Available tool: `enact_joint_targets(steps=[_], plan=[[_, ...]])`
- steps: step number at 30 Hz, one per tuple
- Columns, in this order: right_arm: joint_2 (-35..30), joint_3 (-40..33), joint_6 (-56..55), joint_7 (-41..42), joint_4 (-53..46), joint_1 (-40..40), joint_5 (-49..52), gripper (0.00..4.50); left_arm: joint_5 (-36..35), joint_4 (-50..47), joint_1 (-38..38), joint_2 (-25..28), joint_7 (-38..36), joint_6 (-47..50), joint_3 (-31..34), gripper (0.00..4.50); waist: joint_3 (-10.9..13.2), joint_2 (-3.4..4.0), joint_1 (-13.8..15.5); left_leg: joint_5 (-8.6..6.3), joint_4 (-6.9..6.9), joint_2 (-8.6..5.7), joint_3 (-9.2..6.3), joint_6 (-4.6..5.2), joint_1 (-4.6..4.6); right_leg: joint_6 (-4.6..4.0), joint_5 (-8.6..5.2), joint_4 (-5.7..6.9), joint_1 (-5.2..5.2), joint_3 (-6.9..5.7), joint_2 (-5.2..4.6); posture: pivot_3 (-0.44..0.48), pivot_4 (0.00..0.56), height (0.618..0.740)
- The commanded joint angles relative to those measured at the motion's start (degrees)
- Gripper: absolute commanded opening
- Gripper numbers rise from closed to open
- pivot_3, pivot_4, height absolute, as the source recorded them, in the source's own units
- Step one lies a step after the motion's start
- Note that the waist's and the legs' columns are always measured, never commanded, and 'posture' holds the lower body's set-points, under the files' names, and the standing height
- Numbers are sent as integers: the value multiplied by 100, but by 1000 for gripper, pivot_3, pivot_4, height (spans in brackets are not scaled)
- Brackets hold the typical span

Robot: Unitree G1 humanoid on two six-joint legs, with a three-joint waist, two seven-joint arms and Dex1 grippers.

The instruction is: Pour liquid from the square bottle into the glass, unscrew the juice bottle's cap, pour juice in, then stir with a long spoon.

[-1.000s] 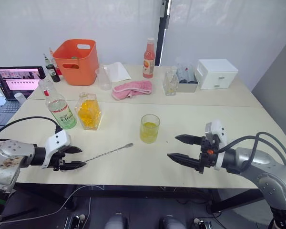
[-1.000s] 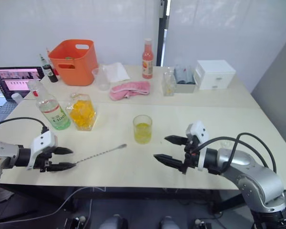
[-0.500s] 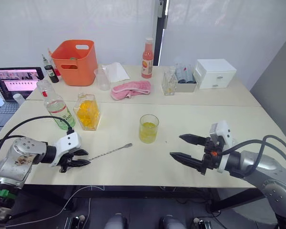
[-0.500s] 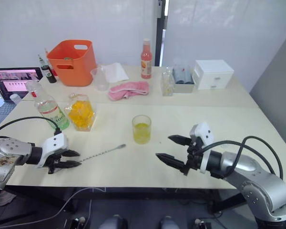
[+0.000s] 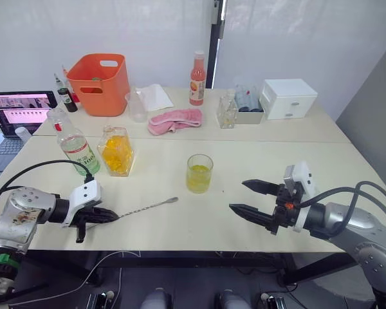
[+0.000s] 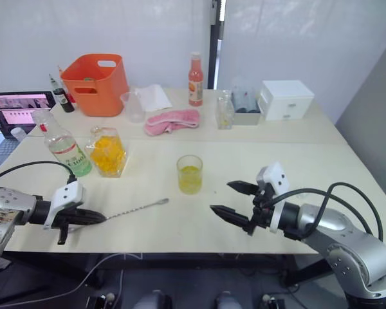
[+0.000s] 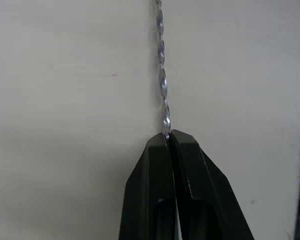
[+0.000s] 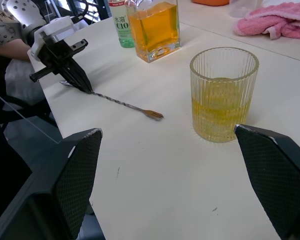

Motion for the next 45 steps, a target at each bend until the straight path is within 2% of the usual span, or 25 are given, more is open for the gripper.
enact_joint_targets(steps=[1,7,15,18,23,27,38,41,45], plan=[[-8,-73,-60,4,-70,-97,82,4500,-677,-385,-160,255,-399,573,478,52,0,-1,2,0,2,1,-1,0,-2,0,0,0,-1,0,0,0,150,715],[73,-123,7,-177,-74,-5,139,4500,-1959,-1522,-57,353,-371,2307,955,52,0,-1,-2,-1,3,1,-5,1,-3,3,-1,2,1,0,-3,0,150,715],[638,-106,288,-1020,-382,-298,1281,4500,-3930,-2443,-476,-693,1182,4266,1655,52,1,-2,-27,-1,11,2,-17,2,-4,6,1,7,4,0,2,0,150,715],[1186,181,380,-1762,-310,-759,1784,4500,-4486,-2693,-581,-1196,1893,4588,1789,52,1,-2,-56,-1,12,1,-27,2,-2,6,1,10,6,0,3,0,150,715],[2244,473,342,-3286,146,-1613,2667,4500,-4653,-3070,-533,-1577,2413,4627,1655,52,1,-2,-95,0,13,-3,-45,1,1,5,1,35,-2,5,2,0,150,715],[2574,512,290,-3980,293,-1844,3225,4500,-4626,-3142,-495,-1609,2501,4558,1552,52,1,-2,-68,0,14,-9,-39,1,1,4,0,40,-1,3,-4,0,150,715],[2610,652,128,-4423,306,-1948,3656,4500,-4702,-3196,-513,-1618,2651,4557,1530,52,1,-2,-93,0,15,-9,-31,1,2,3,-1,37,-3,4,0,0,150,715],[2584,651,96,-4395,295,-1909,3667,3688,-4675,-3199,-493,-1602,2642,4549,1503,0,1,-2,-91,0,15,-9,-30,1,1,3,-1,36,-2,4,-1,0,150,715],[2572,661,53,-4392,299,-1887,3656,2260,-4628,-3190,-479,-1591,2618,4519,1468,0,1,-2,-93,0,15,-8,-28,1,1,3,-1,35,-2,4,0,0,150,715]])
